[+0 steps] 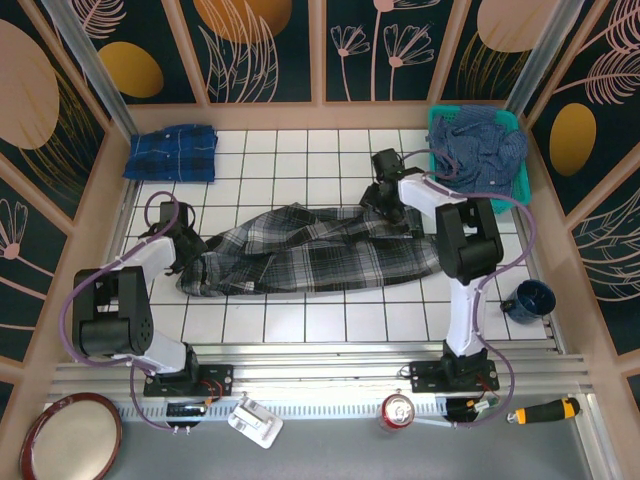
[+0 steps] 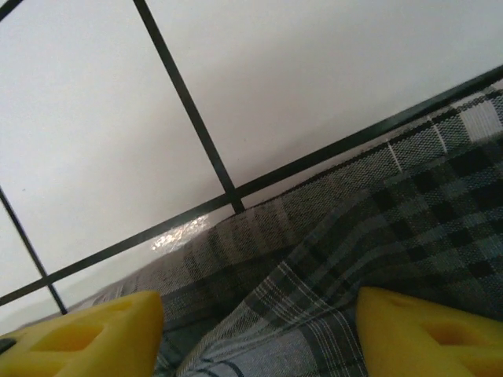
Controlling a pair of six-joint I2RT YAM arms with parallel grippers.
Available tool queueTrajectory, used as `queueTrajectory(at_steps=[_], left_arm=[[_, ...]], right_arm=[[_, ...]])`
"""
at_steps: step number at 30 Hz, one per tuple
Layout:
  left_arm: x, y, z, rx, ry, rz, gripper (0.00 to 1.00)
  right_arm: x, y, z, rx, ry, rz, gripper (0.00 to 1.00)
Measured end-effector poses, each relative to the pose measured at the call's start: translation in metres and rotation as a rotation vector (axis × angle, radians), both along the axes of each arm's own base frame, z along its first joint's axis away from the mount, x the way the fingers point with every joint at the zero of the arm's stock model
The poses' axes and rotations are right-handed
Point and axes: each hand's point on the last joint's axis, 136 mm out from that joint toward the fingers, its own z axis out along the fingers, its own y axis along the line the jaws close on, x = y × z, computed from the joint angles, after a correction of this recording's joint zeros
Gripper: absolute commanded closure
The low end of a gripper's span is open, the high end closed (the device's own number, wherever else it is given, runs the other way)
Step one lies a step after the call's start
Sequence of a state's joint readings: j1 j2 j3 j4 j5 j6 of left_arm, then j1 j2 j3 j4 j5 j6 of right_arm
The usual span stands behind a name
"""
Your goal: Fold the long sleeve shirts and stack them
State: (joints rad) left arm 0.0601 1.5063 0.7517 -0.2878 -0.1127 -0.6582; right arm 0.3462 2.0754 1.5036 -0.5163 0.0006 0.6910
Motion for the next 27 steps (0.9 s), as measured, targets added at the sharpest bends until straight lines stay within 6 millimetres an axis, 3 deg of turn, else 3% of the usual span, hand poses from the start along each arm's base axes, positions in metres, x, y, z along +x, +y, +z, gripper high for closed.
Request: queueTrajectory(at_steps=[1, 8, 11, 14, 17, 22, 25, 27], left_arm=[[0.000, 0.000, 0.000, 0.000, 0.001, 0.000, 0.95], [0.000, -0.001, -0.002, -0.004, 0.007, -0.002, 0.95], [0.000, -0.001, -0.003, -0.006, 0.007, -0.004, 0.95], [0.001, -0.001, -0.003, -0.006, 0.006, -0.005, 0.95], [0.000, -0.001, -0.005, -0.007, 0.011, -0.006, 0.95], [0.000, -0.002, -0.009, -0.010, 0.020, -0.007, 0.95], [0.001, -0.002, -0.009, -0.011, 0.017, -0.008, 0.95], [0.001, -0.003, -0.009, -0.014, 0.018, -0.009, 0.95]], right_arm=[[0.003, 0.001, 0.000, -0.003, 0.002, 0.000, 0.40], [0.007, 0.002, -0.002, -0.012, 0.006, 0.000, 0.99], [0.007, 0.001, 0.002, -0.023, 0.007, 0.001, 1.00], [0.014, 0.002, 0.020, -0.029, -0.019, 0.013, 1.00], [0.027, 0.006, 0.059, -0.036, -0.095, 0.036, 1.00], [0.048, 0.025, 0.161, -0.057, -0.345, 0.121, 1.00], [0.040, 0.037, 0.205, -0.127, -0.526, 0.183, 1.00], [0.018, 0.042, 0.205, -0.165, -0.634, 0.234, 1.00]])
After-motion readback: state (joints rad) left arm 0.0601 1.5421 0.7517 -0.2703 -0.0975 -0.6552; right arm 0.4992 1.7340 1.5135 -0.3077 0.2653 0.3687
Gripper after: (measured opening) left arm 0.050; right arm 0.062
